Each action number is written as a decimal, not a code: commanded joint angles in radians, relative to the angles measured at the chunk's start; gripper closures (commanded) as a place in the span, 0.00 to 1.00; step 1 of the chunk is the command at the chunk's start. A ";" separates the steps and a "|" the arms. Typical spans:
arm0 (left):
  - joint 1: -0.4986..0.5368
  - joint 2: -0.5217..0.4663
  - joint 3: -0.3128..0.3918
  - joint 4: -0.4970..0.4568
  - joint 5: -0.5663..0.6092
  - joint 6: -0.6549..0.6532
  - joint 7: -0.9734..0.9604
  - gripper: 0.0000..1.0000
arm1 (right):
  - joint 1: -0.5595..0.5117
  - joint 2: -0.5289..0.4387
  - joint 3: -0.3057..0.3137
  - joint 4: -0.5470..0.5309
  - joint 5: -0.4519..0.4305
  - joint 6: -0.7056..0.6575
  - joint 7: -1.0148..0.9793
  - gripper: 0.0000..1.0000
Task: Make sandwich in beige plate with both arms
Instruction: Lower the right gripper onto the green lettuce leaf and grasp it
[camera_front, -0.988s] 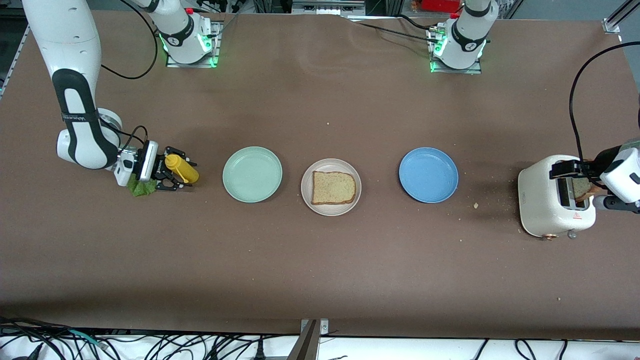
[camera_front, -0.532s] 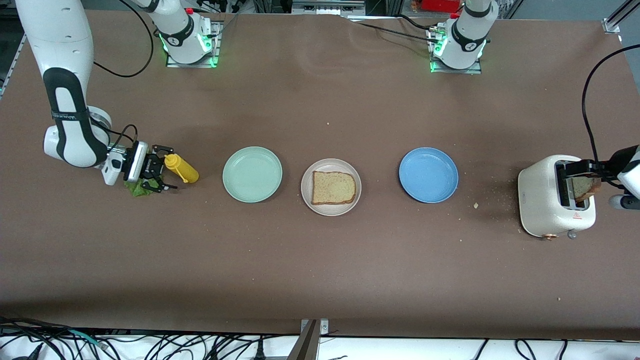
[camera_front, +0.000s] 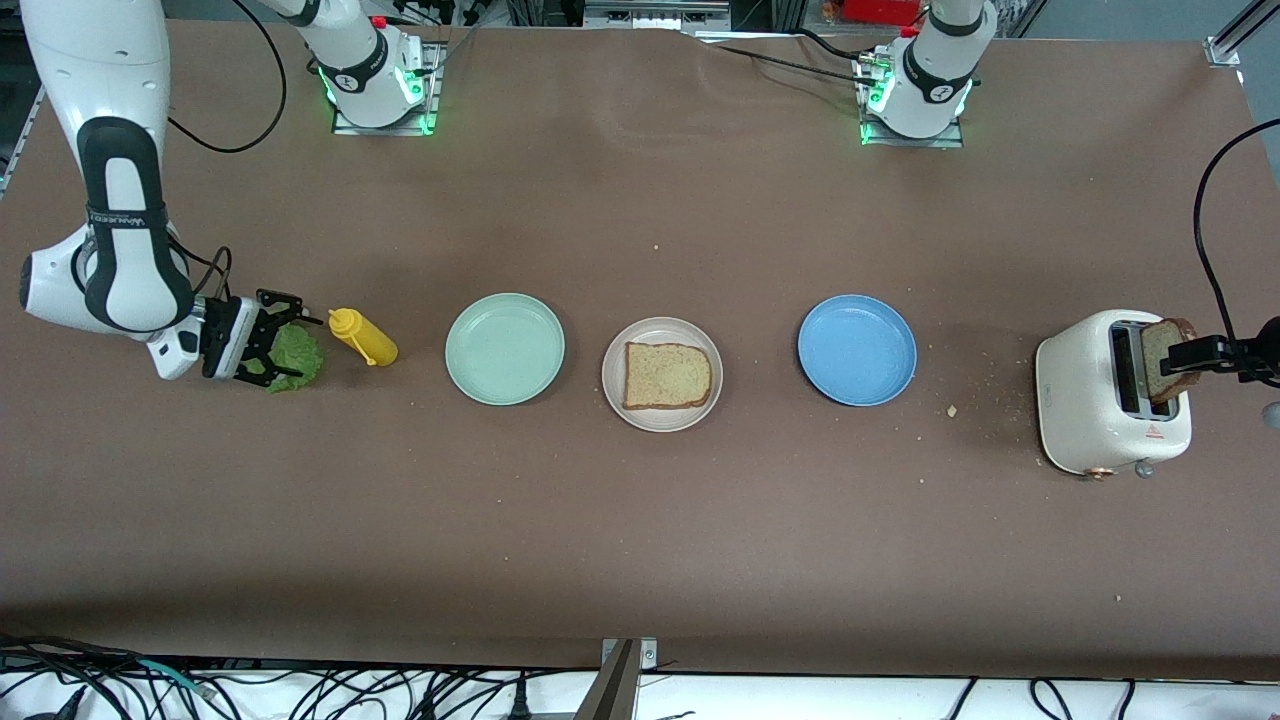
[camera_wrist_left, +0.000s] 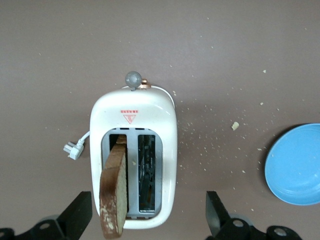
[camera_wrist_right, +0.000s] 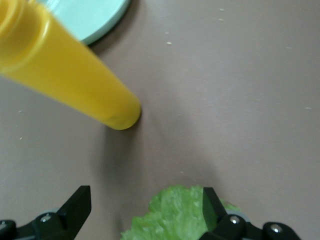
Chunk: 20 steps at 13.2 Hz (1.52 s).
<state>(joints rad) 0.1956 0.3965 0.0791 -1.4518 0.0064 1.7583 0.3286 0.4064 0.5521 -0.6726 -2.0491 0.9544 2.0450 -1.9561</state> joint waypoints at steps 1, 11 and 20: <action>0.030 -0.077 -0.012 -0.155 0.029 0.151 0.055 0.00 | 0.251 0.000 -0.193 -0.017 -0.040 0.056 0.191 0.01; 0.056 -0.209 -0.013 -0.401 0.020 0.394 0.110 0.00 | 0.597 0.219 -0.556 -0.060 -0.111 0.067 0.811 0.01; 0.054 -0.208 -0.013 -0.388 0.018 0.310 0.110 0.00 | 0.585 0.299 -0.457 -0.059 -0.103 0.156 0.967 0.01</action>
<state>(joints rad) 0.2381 0.2174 0.0775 -1.8270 0.0064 2.1153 0.4205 1.0119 0.8202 -1.1454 -2.1057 0.8499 2.1859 -1.0024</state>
